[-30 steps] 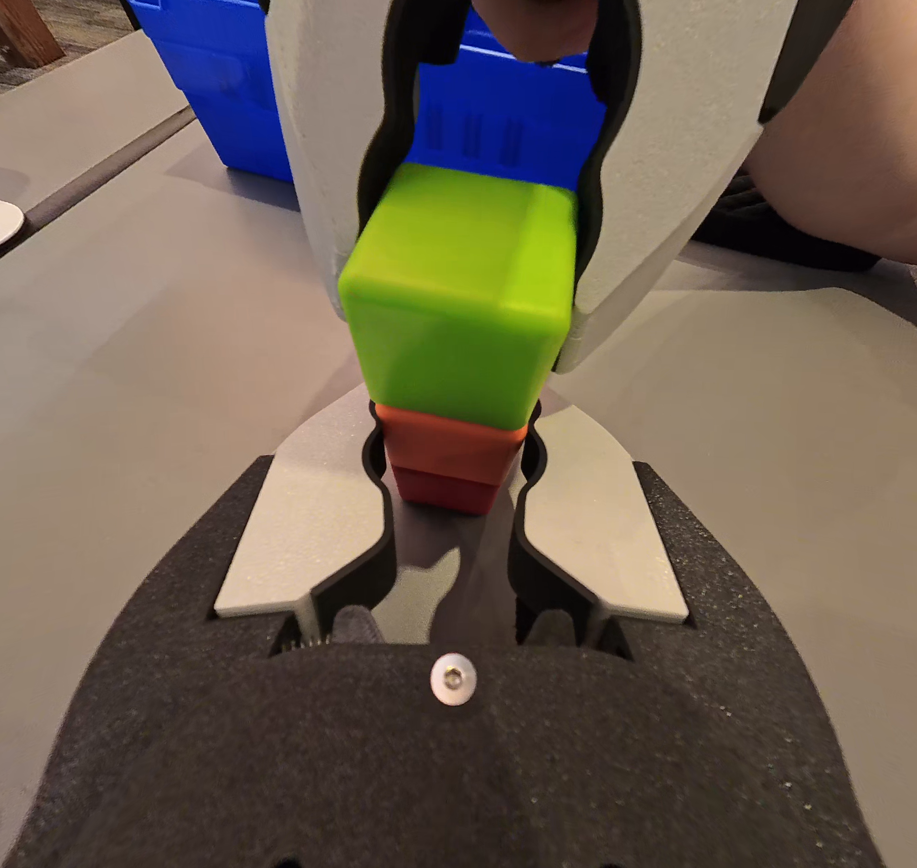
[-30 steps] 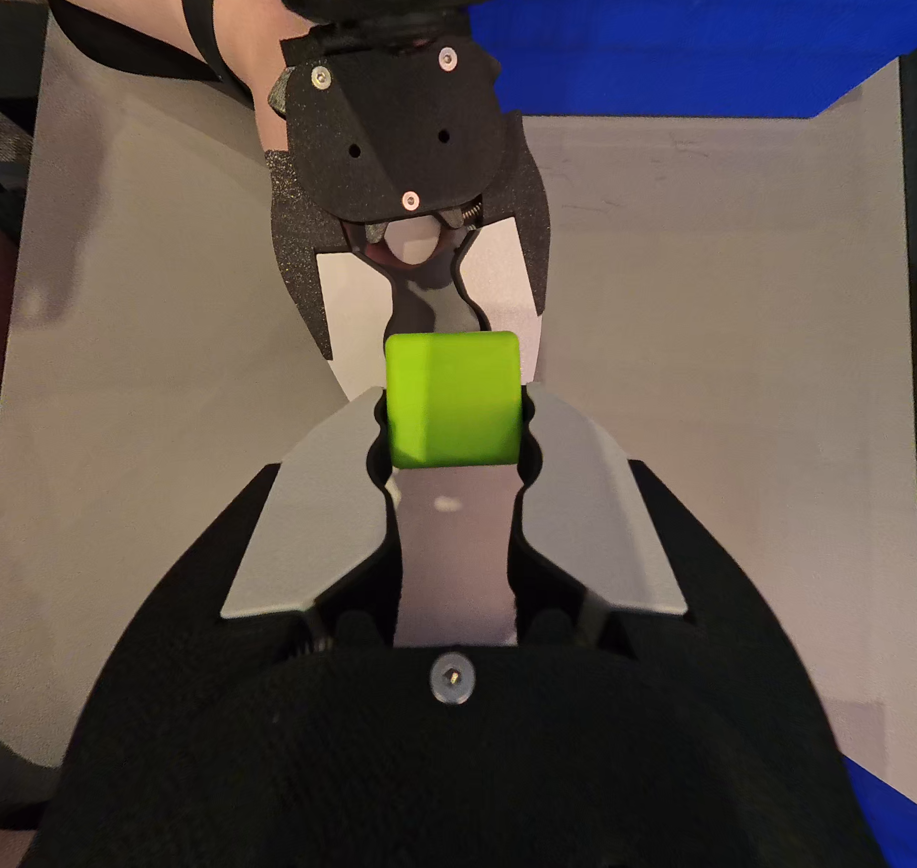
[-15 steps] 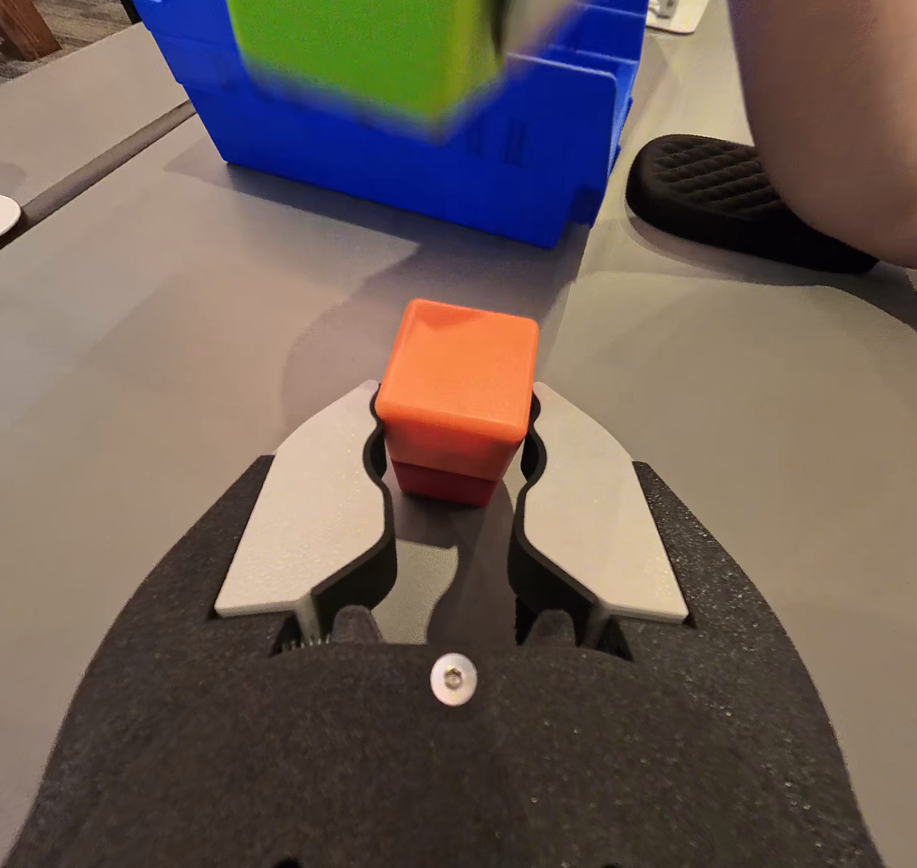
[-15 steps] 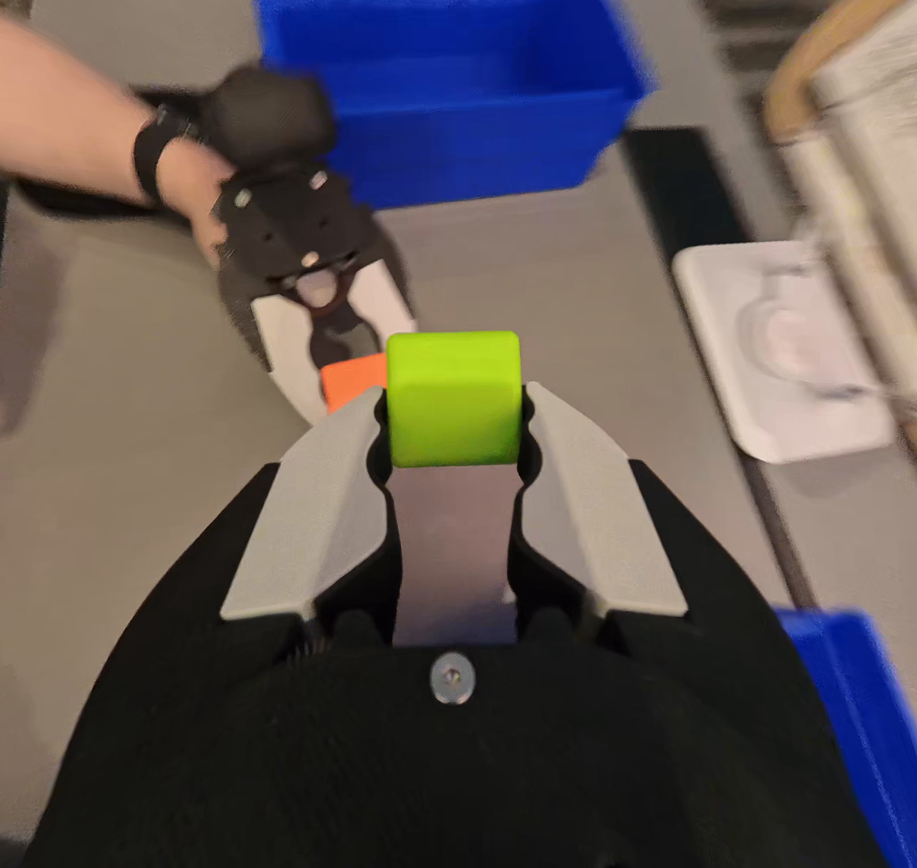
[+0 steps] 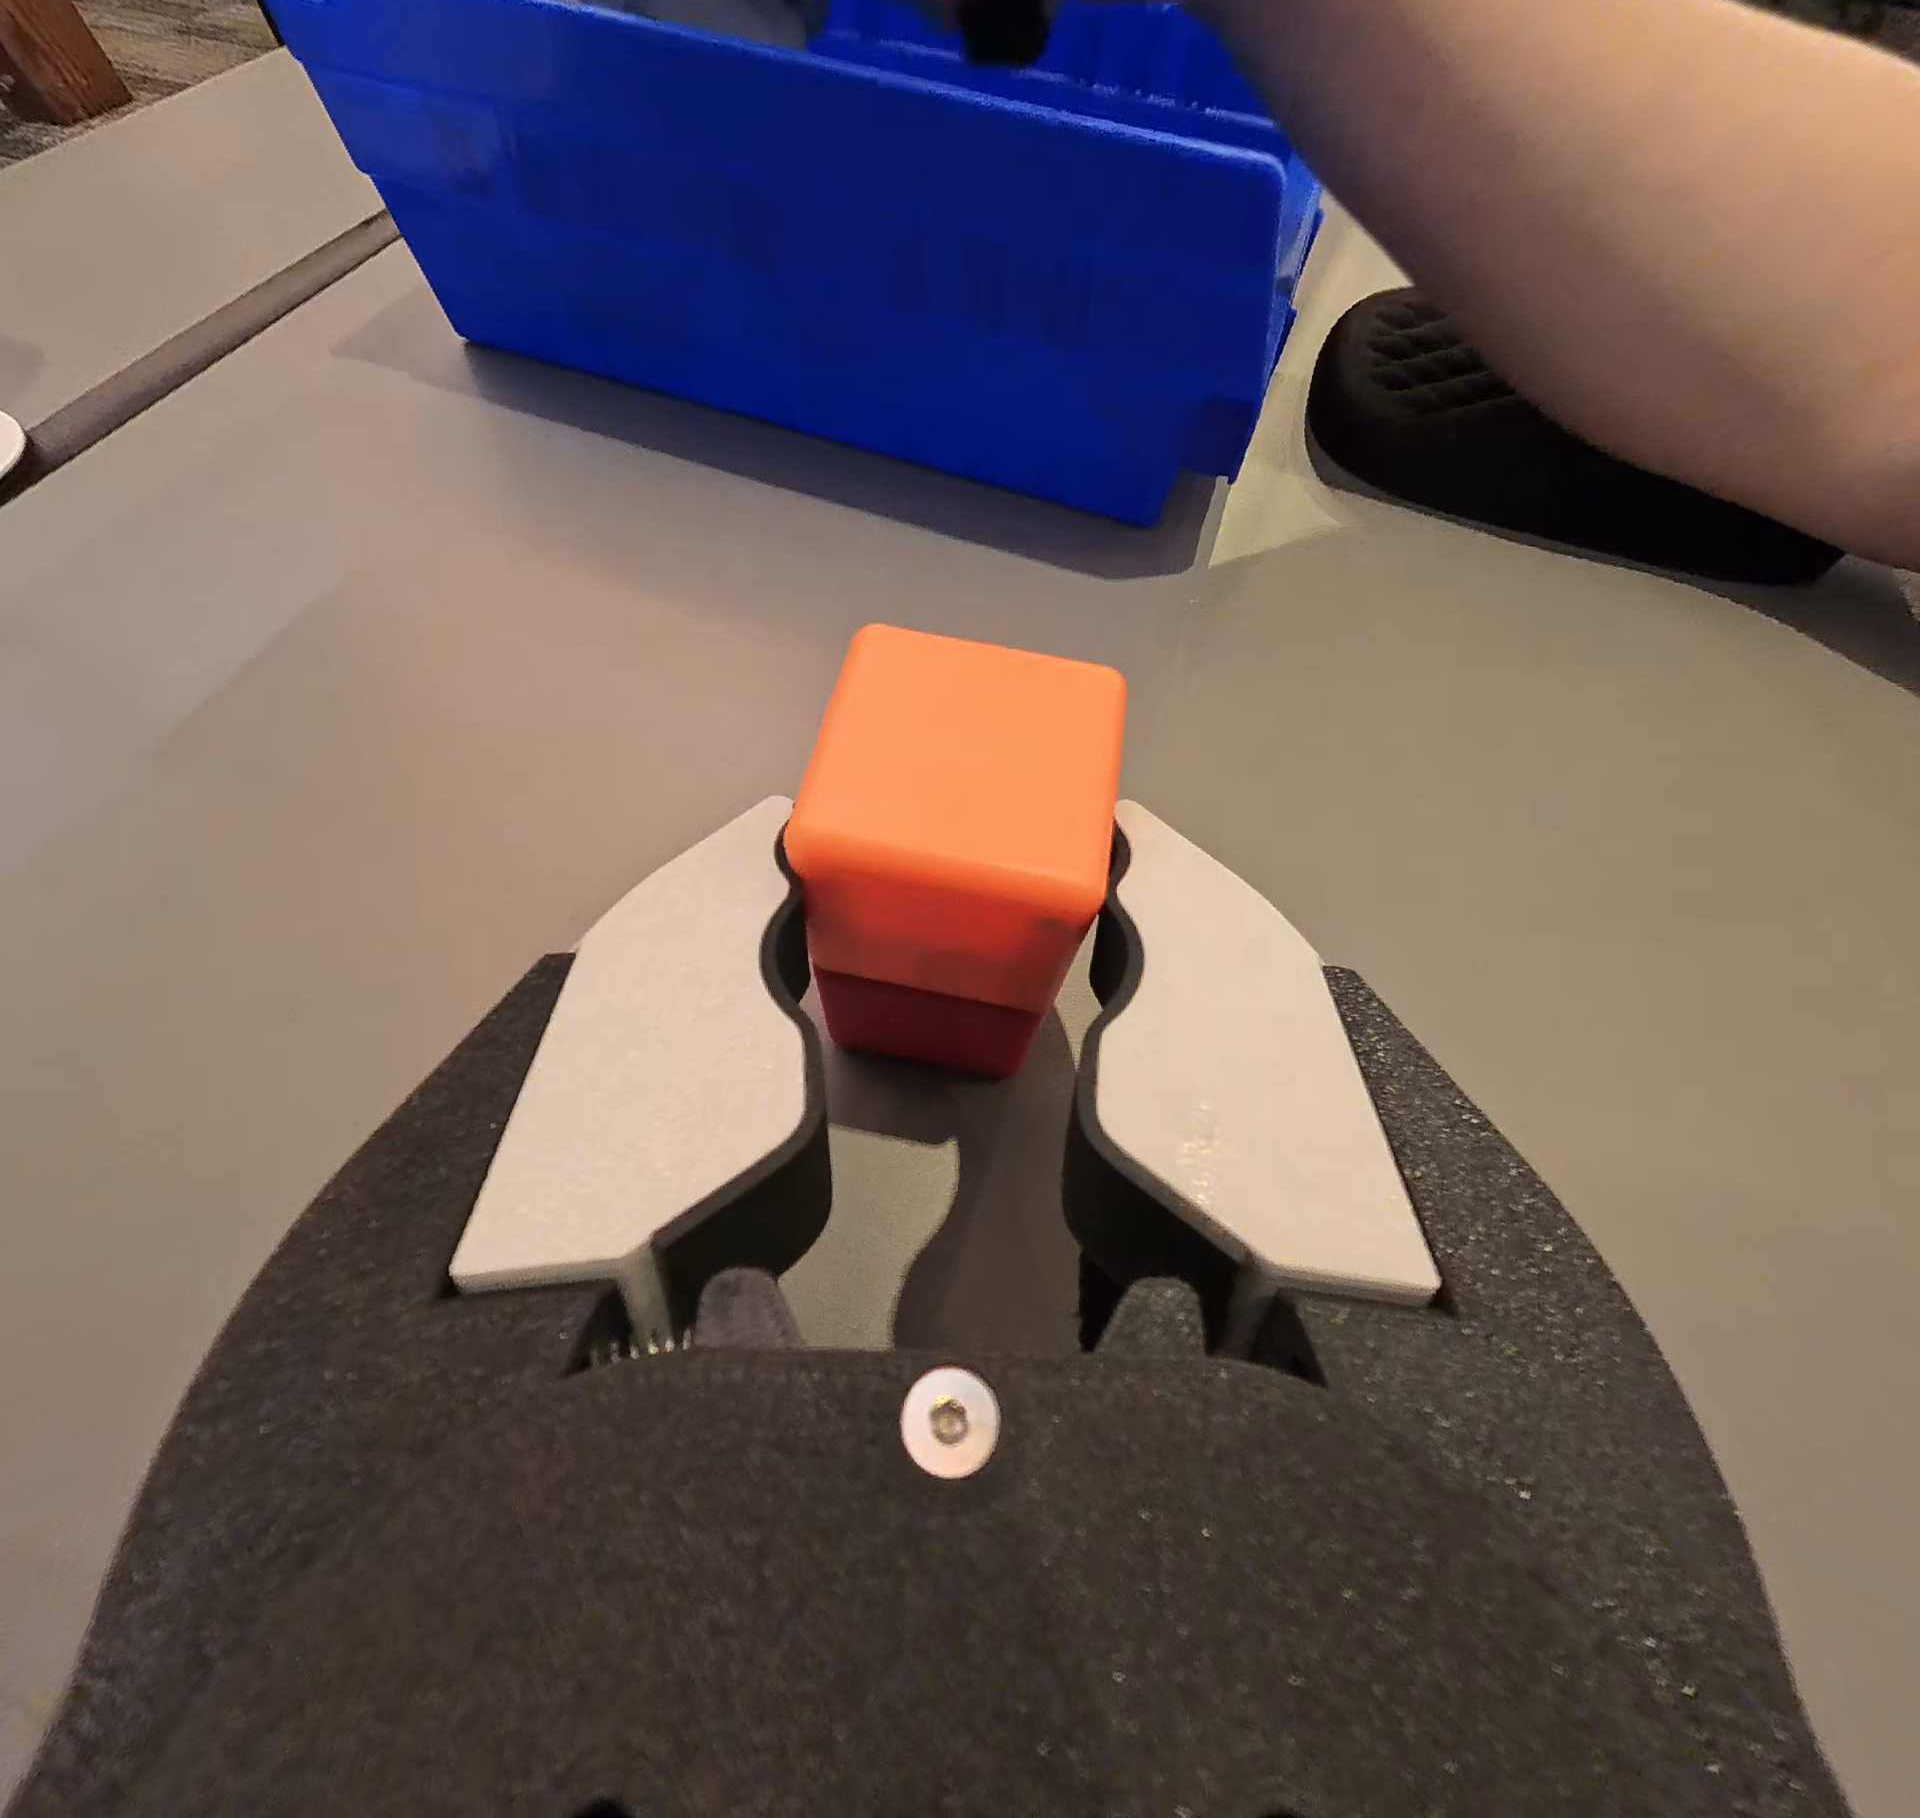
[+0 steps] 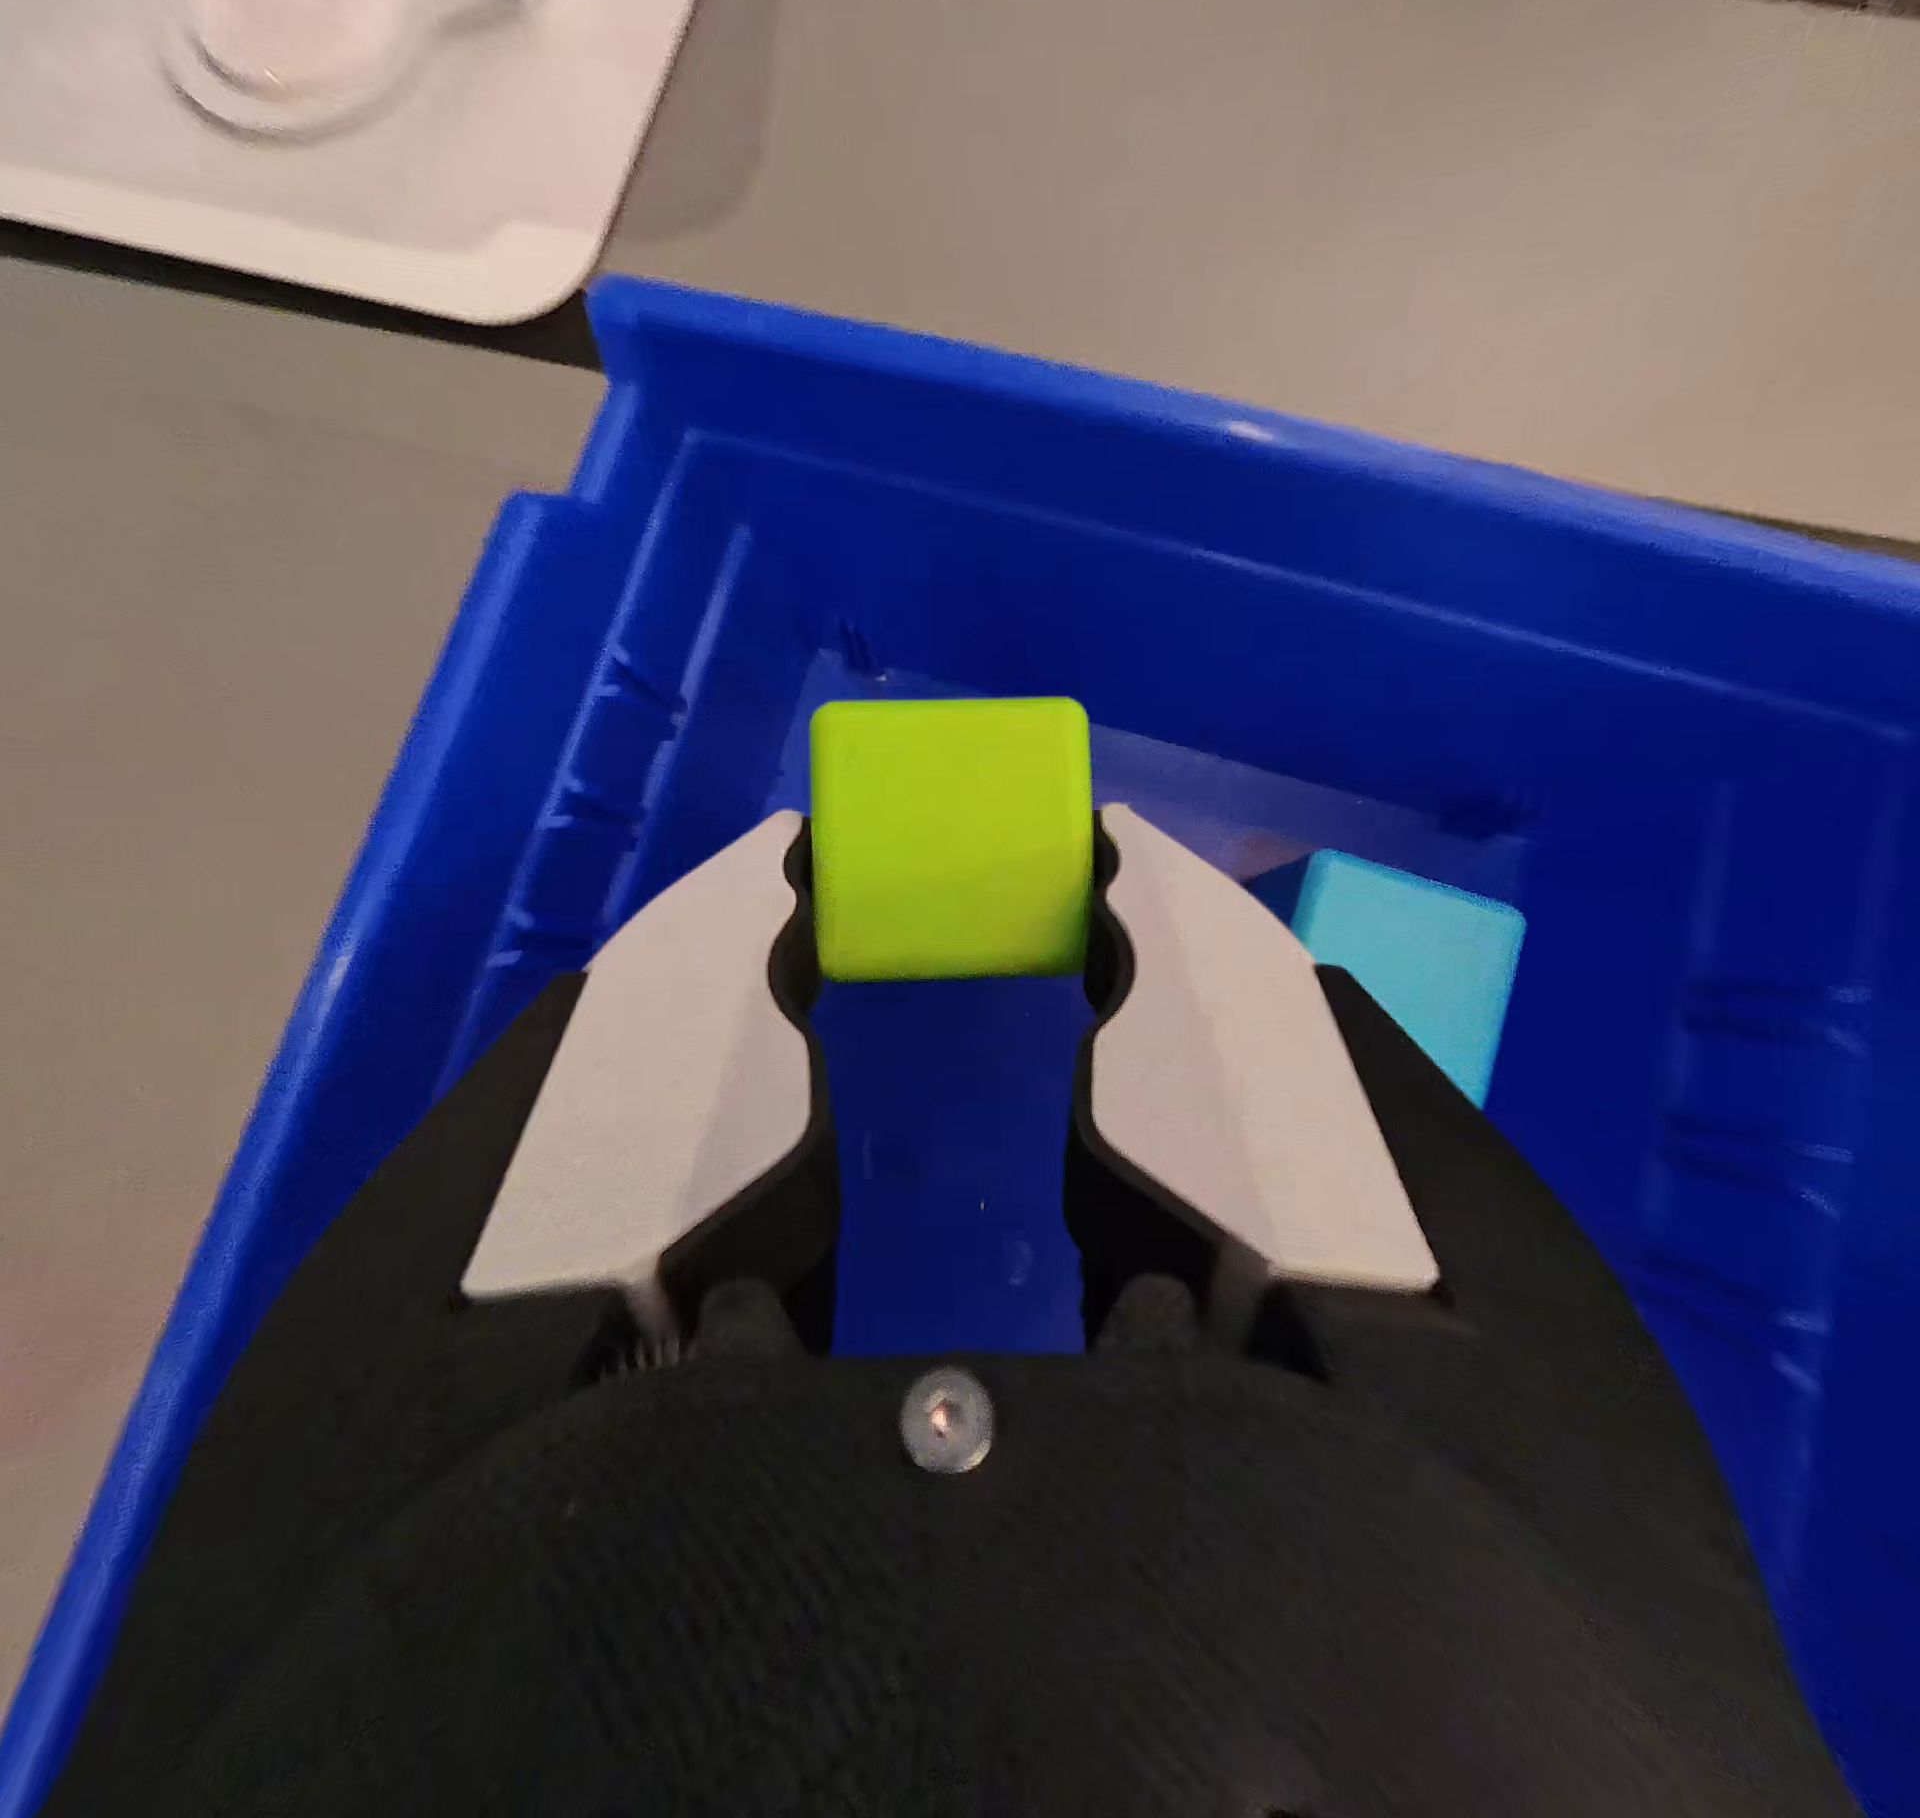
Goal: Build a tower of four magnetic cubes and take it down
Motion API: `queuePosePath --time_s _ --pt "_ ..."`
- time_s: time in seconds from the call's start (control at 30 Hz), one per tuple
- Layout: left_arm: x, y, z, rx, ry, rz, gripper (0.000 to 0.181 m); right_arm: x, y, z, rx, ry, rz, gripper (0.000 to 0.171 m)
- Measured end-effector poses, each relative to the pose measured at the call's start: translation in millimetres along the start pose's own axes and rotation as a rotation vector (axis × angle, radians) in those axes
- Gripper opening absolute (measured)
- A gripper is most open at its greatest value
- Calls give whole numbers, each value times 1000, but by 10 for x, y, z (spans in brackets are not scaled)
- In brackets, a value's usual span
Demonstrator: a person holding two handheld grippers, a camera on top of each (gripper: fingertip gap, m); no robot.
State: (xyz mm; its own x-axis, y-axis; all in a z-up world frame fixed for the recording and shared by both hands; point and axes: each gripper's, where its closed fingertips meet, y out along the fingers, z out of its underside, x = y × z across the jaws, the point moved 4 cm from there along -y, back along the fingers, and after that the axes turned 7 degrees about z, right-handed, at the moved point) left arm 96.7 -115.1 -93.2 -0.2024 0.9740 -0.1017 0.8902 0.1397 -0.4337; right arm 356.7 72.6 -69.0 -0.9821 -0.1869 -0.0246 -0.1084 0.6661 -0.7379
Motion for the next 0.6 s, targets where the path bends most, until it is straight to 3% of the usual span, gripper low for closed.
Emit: queuePosePath --time_s 0.27,0.5,0.53,0.6 --pt "-5 4 0 2 3 1 52 79 377 233 110 -90 73 50" --pt "-7 8 17 9 1 1 52 39 329 240 114 -184 70 59" --pt "-15 21 54 38 4 10 55 24 280 217 107 -197 67 59" --pt "-57 71 145 111 3 46 83 -24 152 153 81 -208 69 59"
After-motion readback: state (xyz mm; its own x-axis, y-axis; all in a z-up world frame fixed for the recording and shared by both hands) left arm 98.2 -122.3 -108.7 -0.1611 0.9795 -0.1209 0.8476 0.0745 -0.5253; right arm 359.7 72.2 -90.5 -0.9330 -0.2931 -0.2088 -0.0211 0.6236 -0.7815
